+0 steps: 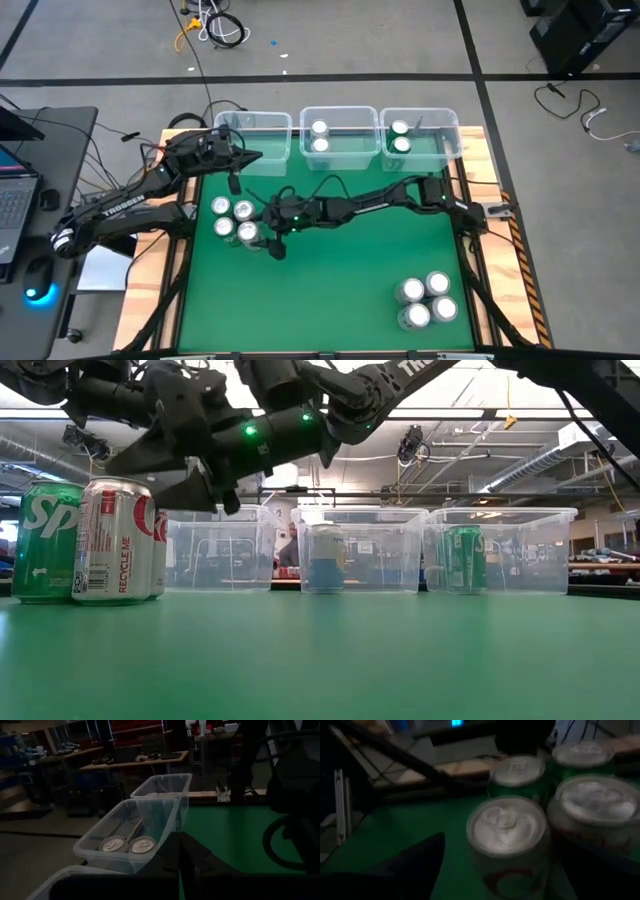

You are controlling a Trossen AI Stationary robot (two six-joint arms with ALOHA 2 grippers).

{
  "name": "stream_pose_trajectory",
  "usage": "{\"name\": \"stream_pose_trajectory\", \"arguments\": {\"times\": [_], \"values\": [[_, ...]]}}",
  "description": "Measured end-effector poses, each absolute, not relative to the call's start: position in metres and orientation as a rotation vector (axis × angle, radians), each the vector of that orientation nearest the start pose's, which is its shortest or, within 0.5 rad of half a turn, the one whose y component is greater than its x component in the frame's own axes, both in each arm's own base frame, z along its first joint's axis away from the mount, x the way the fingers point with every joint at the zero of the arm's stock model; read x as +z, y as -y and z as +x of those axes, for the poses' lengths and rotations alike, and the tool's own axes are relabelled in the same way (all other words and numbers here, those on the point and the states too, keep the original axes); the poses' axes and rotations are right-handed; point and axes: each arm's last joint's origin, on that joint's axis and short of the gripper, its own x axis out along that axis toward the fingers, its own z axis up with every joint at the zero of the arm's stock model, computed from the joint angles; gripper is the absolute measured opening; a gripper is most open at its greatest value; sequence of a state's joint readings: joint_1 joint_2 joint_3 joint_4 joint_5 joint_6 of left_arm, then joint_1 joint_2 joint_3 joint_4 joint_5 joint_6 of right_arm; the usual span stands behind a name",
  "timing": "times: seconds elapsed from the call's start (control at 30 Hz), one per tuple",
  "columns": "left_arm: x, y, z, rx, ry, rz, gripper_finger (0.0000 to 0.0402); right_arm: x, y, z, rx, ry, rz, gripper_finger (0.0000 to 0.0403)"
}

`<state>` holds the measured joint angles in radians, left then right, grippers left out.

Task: Sort soda cans
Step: Put the red silver soda can into the left transparent bin

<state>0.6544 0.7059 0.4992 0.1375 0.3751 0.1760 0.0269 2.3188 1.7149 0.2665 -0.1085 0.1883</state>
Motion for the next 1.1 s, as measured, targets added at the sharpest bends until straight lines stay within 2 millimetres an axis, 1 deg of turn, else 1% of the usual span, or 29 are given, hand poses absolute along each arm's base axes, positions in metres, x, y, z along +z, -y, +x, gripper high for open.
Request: {"name": "stream_pose_trajectory", "arguments": {"times": [0.2, 0.53, 0.9, 1.0, 1.1], "values": [[0.2766, -0.0935, 0.1375, 0.31, -0.09, 0.147, 0.0, 0.1752, -0.0163, 0.5271, 0.087, -0.334, 0.2, 0.0368], [0.2766, -0.0935, 0.1375, 0.309, -0.093, 0.163, 0.0, 0.1746, -0.0193, 0.5268, 0.094, -0.342, 0.197, 0.035], [0.2765, -0.0935, 0.1375, 0.308, -0.093, 0.162, 0.0, 0.1702, -0.0187, 0.5252, 0.094, -0.388, 0.167, 0.0301], [0.2765, -0.0934, 0.1375, 0.307, -0.093, 0.161, 0.0, 0.1667, -0.0147, 0.5238, 0.088, -0.425, 0.154, 0.0278], [0.2765, -0.0934, 0.1376, 0.306, -0.092, 0.156, 0.0, 0.1705, -0.0102, 0.5212, 0.086, -0.453, 0.154, 0.0251]]}}
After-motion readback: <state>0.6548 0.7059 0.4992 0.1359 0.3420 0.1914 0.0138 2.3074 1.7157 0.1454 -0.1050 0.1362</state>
